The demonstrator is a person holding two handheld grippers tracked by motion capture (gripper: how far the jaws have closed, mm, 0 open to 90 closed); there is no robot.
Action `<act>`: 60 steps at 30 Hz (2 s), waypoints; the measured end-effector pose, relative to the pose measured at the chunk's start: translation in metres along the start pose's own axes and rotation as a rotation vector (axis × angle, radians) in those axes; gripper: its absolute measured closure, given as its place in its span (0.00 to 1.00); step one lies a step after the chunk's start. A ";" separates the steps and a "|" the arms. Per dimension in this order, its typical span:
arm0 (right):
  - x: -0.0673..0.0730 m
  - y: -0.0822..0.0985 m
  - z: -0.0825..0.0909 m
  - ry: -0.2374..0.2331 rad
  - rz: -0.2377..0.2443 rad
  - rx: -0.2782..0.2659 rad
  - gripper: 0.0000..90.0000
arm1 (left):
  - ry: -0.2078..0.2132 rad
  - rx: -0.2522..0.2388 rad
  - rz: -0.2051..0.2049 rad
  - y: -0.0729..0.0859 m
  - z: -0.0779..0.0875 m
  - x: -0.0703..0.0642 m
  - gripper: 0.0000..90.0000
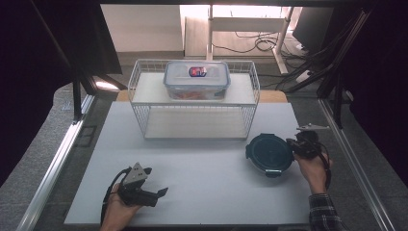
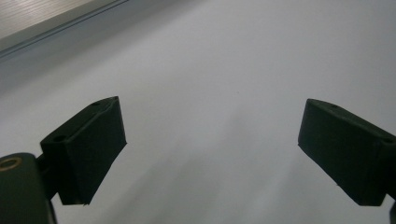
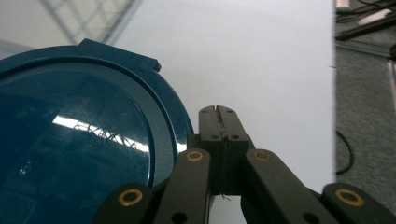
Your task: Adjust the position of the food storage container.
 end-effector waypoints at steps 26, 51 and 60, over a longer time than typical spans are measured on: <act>0.071 0.037 0.012 -0.097 0.063 0.041 0.99 | 0.009 0.016 -0.003 0.001 -0.002 -0.002 0.08; 0.149 0.028 -0.004 -0.315 0.146 0.049 1.00 | 0.009 0.030 0.030 0.003 -0.003 0.004 0.08; 0.181 0.025 -0.008 -0.360 0.193 0.051 1.00 | 0.004 0.033 0.031 0.004 -0.001 0.003 0.08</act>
Point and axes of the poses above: each handheld gripper's, and its own axes: z roughly backward along the jaws, y roughly out of its underside, x roughly to its left, the point moved 5 cm from there along -z, roughly forward along the jaws, and after that the axes turned 11 degrees about x, right-handed, at the moved point
